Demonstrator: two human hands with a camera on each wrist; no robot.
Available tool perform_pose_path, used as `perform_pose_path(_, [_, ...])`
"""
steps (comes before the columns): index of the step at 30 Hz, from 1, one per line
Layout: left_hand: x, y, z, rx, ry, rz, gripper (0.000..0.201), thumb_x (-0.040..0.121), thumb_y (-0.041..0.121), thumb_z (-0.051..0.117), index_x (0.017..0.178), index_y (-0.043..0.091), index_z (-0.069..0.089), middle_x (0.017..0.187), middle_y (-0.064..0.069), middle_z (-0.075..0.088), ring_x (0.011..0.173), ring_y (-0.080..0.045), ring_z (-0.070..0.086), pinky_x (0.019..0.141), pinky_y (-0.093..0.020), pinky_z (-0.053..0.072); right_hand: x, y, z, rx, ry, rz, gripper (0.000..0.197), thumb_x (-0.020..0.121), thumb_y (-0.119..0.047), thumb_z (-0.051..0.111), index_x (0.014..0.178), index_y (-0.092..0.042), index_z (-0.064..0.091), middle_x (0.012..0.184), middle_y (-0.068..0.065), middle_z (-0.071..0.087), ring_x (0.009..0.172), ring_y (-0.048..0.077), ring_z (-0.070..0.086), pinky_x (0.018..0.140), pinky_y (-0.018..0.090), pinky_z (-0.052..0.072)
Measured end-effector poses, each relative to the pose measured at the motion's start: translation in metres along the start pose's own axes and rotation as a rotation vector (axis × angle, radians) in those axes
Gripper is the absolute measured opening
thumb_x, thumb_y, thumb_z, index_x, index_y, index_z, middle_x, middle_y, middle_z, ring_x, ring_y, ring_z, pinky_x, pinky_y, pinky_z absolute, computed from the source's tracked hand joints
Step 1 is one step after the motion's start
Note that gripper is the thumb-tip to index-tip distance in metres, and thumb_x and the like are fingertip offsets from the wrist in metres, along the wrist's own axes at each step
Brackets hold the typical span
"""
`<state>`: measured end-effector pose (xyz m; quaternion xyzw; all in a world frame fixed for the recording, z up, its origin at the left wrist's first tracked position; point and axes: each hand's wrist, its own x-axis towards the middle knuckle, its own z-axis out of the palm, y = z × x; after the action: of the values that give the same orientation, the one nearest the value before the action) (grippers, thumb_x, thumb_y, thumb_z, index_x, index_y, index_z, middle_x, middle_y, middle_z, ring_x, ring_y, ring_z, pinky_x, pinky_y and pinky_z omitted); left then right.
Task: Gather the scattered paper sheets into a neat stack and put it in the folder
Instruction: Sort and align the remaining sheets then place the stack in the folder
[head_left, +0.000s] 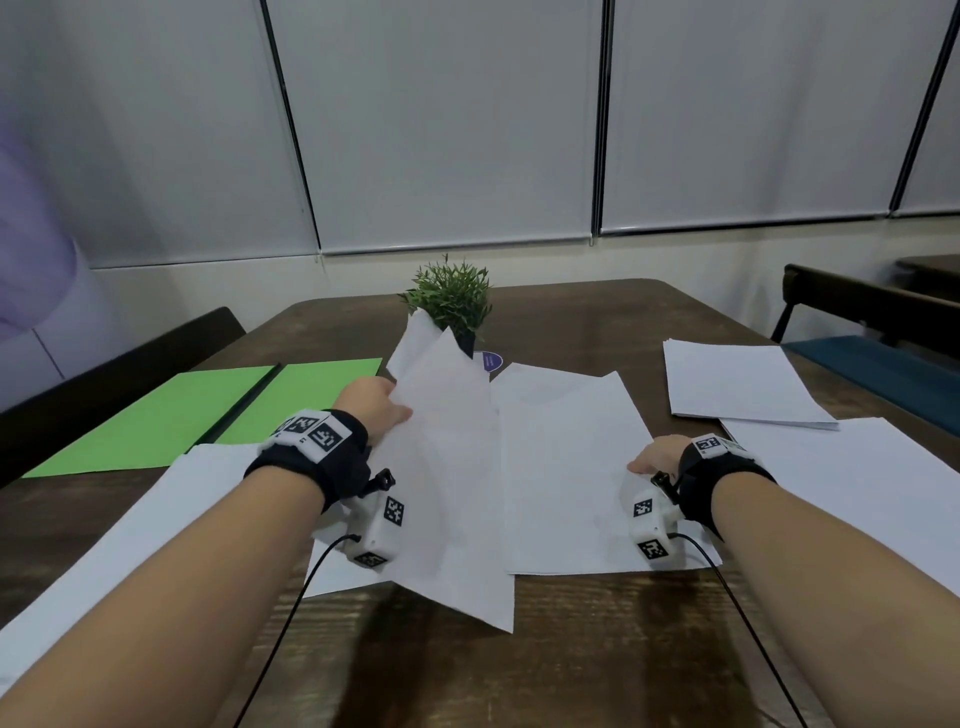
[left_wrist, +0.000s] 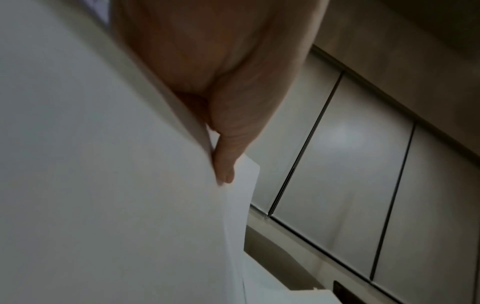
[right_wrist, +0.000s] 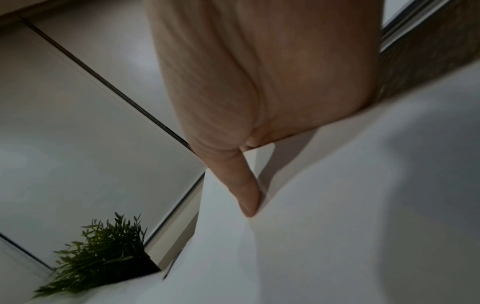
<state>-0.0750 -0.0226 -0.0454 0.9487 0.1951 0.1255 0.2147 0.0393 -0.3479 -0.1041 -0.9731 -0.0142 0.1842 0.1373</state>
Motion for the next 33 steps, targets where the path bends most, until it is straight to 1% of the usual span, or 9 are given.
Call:
perform_pose_path(6, [-0.002,0.006,-0.035,-0.236,0.227,0.075,0.019,0.089,0.018,0.061,0.097,0.002,0.067,0.095,-0.013,0.069,0.092,-0.031,0.062,0.076,-0.033,0.047,0.003,-0.002,0.007,-0.082,0.024,0.017,0.044,0.103,-0.035,0.035,0.134,-0.007,0.05,0.139,0.009,0.051,0.127,0.024,0.05,0.099,0.027,0.04])
perform_pose_path(10, [0.008,0.005,-0.054,-0.424,0.301,0.061,0.016,0.09,0.019,0.06,0.096,0.005,0.066,0.094,-0.009,0.068,0.089,-0.027,0.062,0.076,-0.032,0.046,0.012,0.001,0.006,-0.142,-0.015,0.002,0.044,0.103,-0.034,0.035,0.133,-0.006,0.051,0.138,0.009,0.053,0.126,0.024,0.051,0.085,0.025,0.039])
perform_pose_path(15, [0.019,0.008,-0.05,-0.723,0.256,0.046,0.009,0.09,0.015,0.061,0.095,0.009,0.065,0.101,-0.013,0.07,0.095,-0.031,0.066,0.089,-0.045,0.053,0.034,0.014,0.012,0.317,-0.015,0.058,0.049,0.099,-0.039,0.045,0.133,-0.005,0.053,0.129,0.014,0.058,0.1,0.025,0.061,0.081,0.026,0.043])
perform_pose_path(20, [0.032,0.015,0.011,-0.884,0.099,-0.039,0.012,0.092,0.017,0.057,0.085,0.008,0.061,0.091,-0.018,0.065,0.083,-0.028,0.06,0.074,-0.039,0.05,0.104,0.045,0.021,0.713,0.062,0.078,0.09,0.086,-0.077,0.025,0.138,-0.008,0.05,0.142,0.013,0.049,0.127,0.03,0.049,0.112,0.039,0.032])
perform_pose_path(23, [0.031,0.024,0.063,-0.899,-0.031,-0.112,0.017,0.096,0.013,0.046,0.082,0.007,0.054,0.087,-0.015,0.054,0.08,-0.022,0.05,0.067,-0.03,0.039,0.152,0.065,0.034,0.865,0.074,0.055,0.122,0.032,-0.107,0.018,0.102,-0.022,0.07,0.095,-0.008,0.075,0.089,0.013,0.069,0.092,0.035,0.047])
perform_pose_path(25, [0.031,0.026,0.093,-0.901,-0.097,-0.135,0.018,0.097,0.011,0.041,0.088,0.003,0.055,0.092,-0.013,0.057,0.085,-0.023,0.053,0.071,-0.029,0.042,0.132,0.063,0.03,0.913,0.012,0.058,0.089,0.045,-0.103,0.026,0.065,-0.024,0.062,0.05,-0.002,0.065,0.06,0.02,0.065,0.071,0.03,0.048])
perform_pose_path(27, [0.03,0.027,0.116,-0.909,-0.167,-0.177,0.023,0.096,0.012,0.04,0.102,-0.002,0.057,0.107,-0.016,0.063,0.097,-0.032,0.061,0.087,-0.038,0.05,0.092,0.048,0.024,0.953,-0.059,0.06,0.082,0.052,-0.096,0.047,0.076,-0.02,0.07,0.074,0.009,0.073,0.073,0.03,0.07,0.081,0.039,0.054])
perform_pose_path(29, [0.032,0.026,0.133,-0.9,-0.202,-0.211,0.027,0.095,0.011,0.04,0.108,-0.003,0.057,0.113,-0.022,0.062,0.106,-0.04,0.06,0.089,-0.042,0.048,0.087,0.048,0.023,0.897,-0.146,0.045,0.098,0.037,-0.09,0.068,0.109,-0.023,0.068,0.111,0.007,0.07,0.095,0.032,0.07,0.095,0.047,0.05])
perform_pose_path(33, [0.032,0.02,0.148,-0.808,-0.229,-0.238,0.039,0.089,0.028,0.051,0.112,-0.003,0.057,0.113,-0.025,0.062,0.106,-0.042,0.06,0.087,-0.034,0.046,0.052,0.032,0.013,0.435,-0.196,-0.083,0.101,0.032,-0.076,0.082,0.113,-0.018,0.067,0.115,-0.002,0.068,0.107,0.024,0.064,0.103,0.041,0.046])
